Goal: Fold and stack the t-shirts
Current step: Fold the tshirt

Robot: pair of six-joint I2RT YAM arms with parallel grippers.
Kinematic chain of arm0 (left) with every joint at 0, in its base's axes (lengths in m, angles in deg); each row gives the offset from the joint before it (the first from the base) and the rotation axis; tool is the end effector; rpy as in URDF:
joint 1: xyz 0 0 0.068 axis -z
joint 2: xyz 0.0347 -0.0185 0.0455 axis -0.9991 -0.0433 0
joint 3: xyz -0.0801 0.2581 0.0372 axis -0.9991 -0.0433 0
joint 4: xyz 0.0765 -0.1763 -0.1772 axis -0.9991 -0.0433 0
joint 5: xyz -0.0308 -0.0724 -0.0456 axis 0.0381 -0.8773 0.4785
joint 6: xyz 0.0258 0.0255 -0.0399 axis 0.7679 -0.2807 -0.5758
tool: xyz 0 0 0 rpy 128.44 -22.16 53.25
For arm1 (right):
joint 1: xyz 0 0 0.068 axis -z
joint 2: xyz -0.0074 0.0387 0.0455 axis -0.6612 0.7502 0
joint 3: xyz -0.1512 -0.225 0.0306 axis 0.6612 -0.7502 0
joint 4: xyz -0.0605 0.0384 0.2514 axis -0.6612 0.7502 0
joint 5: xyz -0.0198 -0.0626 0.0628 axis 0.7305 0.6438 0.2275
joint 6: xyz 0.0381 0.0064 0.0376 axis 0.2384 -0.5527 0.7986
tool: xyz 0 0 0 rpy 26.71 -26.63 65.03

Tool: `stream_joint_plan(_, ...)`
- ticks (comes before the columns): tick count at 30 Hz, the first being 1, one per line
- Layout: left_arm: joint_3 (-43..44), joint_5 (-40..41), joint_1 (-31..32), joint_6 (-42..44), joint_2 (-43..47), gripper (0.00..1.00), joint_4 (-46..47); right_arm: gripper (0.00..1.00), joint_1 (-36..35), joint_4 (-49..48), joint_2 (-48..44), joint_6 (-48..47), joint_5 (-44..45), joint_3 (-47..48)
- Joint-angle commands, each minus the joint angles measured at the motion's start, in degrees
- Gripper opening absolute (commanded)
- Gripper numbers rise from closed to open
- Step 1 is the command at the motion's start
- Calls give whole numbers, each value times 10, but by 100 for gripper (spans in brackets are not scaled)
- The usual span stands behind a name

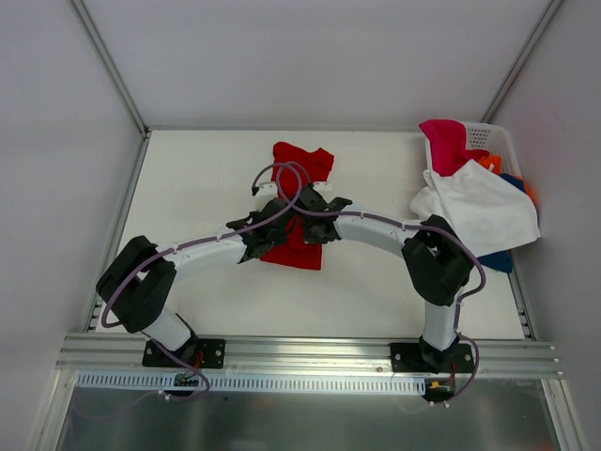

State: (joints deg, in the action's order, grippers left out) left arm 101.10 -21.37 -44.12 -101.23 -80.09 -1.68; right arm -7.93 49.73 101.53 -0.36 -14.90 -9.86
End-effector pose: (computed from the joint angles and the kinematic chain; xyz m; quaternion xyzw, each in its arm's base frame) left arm 0.2446 -0.2087 0.2055 -0.0547 0.8910 -0.0913 0.4414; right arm 0.2704 0.2960 0.2002 -0.1480 0.9362 0.0326 0.3173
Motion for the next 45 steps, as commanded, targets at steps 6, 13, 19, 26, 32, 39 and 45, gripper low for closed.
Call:
stream_joint_plan(6, 35, 10, -13, 6, -43, 0, 35, 0, 27, -27, 39, -24, -16, 49)
stream_joint_plan(13, 56, 16, -26, 15, -55, 0, 44, 1, 44, -30, 50, -40, -15, 72)
stream_joint_plan(19, 61, 18, -31, 14, -63, 7, 44, 76, 47, -48, 55, -41, -32, 67)
stream_joint_plan(26, 57, 40, -33, 26, -59, 99, 66, 100, 42, -52, 34, -41, -17, 50)
stream_joint_plan(32, 53, 56, -34, 43, -13, 99, 65, 100, 17, -38, -21, -45, 31, 20)
stream_joint_plan(39, 41, 45, -31, 52, 114, 99, 35, 99, -31, 19, -116, -60, 113, 17)
stream_joint_plan(45, 6, 44, -18, 46, 205, 99, 3, 99, -92, 87, -155, -62, 160, 78)
